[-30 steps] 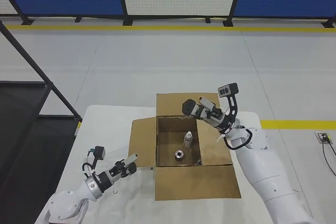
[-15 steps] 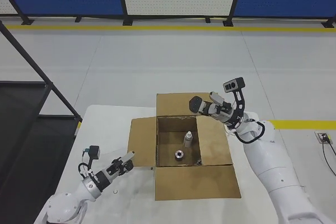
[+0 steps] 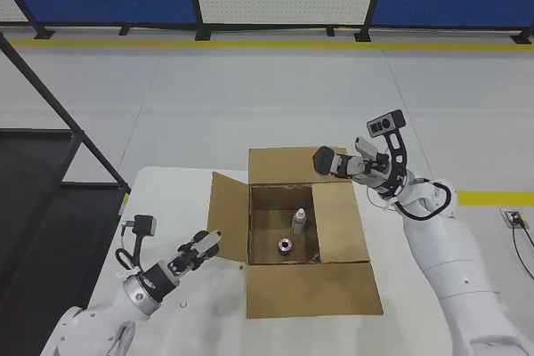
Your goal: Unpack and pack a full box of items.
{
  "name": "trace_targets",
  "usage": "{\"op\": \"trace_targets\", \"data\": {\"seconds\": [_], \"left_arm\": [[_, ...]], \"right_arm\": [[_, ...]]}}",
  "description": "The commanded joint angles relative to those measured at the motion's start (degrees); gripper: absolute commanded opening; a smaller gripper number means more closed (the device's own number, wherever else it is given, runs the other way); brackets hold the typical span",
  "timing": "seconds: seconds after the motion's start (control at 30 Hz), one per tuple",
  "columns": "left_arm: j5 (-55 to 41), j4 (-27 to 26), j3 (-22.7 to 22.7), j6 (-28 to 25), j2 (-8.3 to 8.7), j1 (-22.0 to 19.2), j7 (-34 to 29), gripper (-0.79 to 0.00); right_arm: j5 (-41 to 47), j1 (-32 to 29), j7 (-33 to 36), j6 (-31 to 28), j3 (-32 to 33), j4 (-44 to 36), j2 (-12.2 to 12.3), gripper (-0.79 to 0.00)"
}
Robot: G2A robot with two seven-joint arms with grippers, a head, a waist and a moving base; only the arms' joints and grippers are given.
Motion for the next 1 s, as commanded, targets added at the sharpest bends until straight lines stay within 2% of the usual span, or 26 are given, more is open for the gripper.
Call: {"op": "trace_targets", "data": {"seconds": [0.0,0.13,0.3,0.43,0.53,0.6,0.97], "left_arm": [[-2.0,3.5,2.8,1.2,-0.33,-5.0,-2.0,0.000],[-5.9,12.6,10.3,2.4,-1.57,-15.3,-5.5,0.000],[-7.6,23.6,21.8,3.2,-4.29,-26.9,-6.2,0.000],[-7.6,30.1,29.3,3.2,-6.73,-34.0,-5.8,0.000],[-8.1,34.3,33.4,3.4,-8.47,-37.8,-4.9,0.000],[-8.5,36.6,35.1,4.3,-9.32,-39.7,-5.0,0.000],[-8.5,36.5,34.9,4.2,-9.29,-39.3,-4.3,0.000]], "right_arm": [[-0.6,-0.2,-0.4,-0.4,2.2,-0.1,0.9,0.000],[-1.7,-0.8,-1.0,-1.0,6.3,0.4,2.7,0.000],[-2.6,-2.0,-1.5,-1.5,10.5,1.1,4.8,0.000],[-2.9,-2.5,-1.5,-1.5,12.0,2.7,5.8,0.000],[-3.3,-1.9,-2.2,-2.1,11.5,4.5,6.1,0.000],[-3.3,-1.9,-2.2,-2.1,11.5,4.5,6.1,0.000],[-4.5,-2.2,-3.5,-1.2,11.0,3.6,6.1,0.000]]}}
